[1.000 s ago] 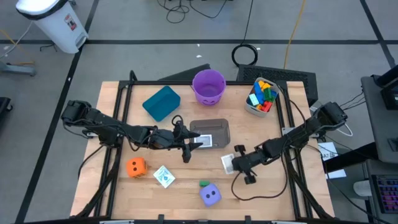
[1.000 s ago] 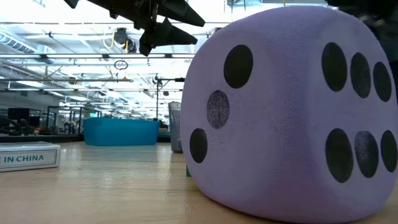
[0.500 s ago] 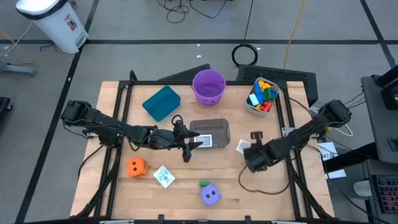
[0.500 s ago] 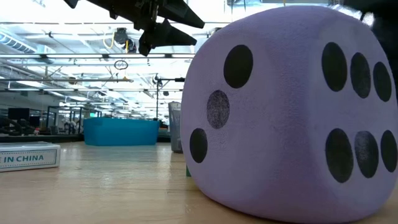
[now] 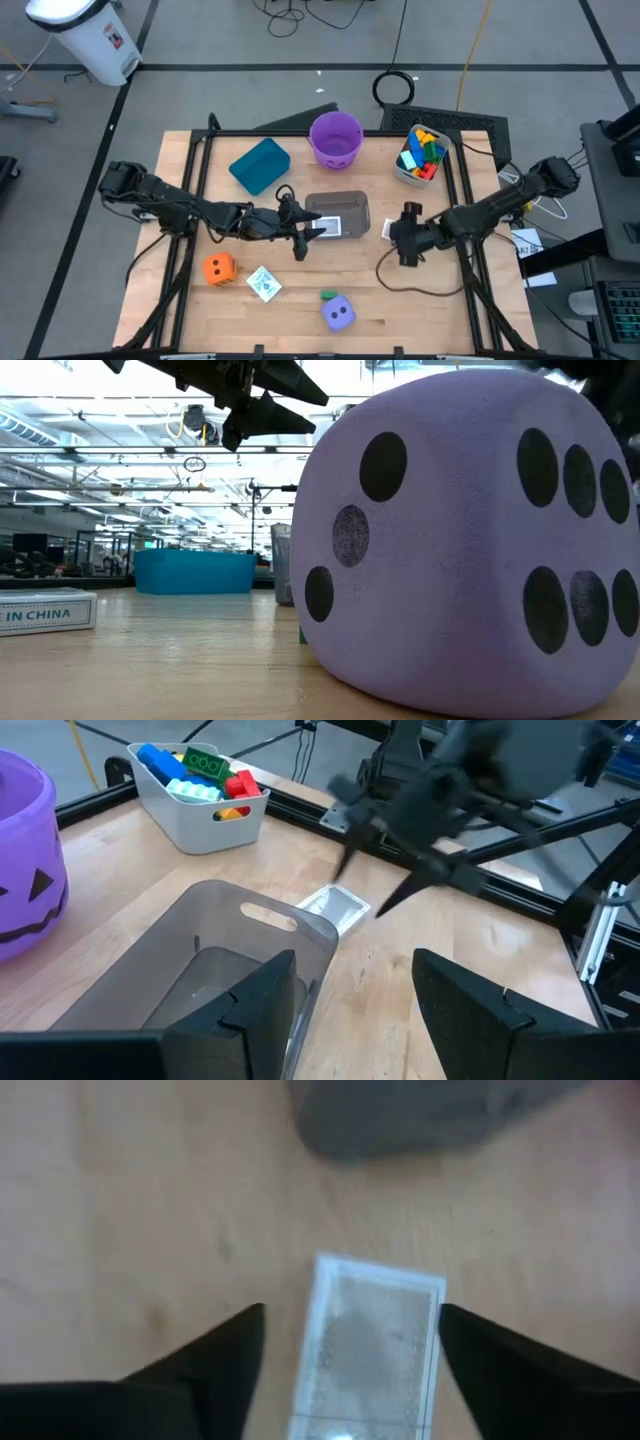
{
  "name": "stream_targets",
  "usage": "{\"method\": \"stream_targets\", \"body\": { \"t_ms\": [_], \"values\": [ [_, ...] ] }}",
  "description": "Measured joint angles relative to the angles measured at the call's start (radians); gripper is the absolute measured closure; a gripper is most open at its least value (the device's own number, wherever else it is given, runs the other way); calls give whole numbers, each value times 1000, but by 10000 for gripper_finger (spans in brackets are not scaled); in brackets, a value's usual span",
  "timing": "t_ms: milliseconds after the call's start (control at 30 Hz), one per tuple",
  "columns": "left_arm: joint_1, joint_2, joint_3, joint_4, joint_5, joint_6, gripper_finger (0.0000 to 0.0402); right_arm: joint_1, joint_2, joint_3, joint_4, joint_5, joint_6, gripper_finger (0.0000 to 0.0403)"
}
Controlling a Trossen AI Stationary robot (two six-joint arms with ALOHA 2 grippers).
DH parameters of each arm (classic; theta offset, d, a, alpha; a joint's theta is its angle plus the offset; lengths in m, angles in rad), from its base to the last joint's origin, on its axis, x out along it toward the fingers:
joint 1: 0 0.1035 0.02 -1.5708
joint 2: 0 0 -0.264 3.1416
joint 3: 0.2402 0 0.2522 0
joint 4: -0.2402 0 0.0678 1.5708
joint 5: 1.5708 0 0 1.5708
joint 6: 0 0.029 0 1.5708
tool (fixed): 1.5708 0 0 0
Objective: Pick & Place Toys
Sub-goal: Put the brown deck of cards into the transparent black bin
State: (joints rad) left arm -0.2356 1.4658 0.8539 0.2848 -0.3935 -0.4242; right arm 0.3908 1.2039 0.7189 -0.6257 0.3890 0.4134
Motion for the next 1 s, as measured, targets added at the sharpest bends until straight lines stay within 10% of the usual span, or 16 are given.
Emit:
{"method": "stream_targets", "body": {
  "t_ms": [300,1000],
  "values": [
    [-1,0,0,-6,0,0,192,-247,-2,-181,104,-158,-92,9],
    [-1,0,0,-22,0,0,192,-365,-4,-358,418,-357,-272,38]
  ]
}}
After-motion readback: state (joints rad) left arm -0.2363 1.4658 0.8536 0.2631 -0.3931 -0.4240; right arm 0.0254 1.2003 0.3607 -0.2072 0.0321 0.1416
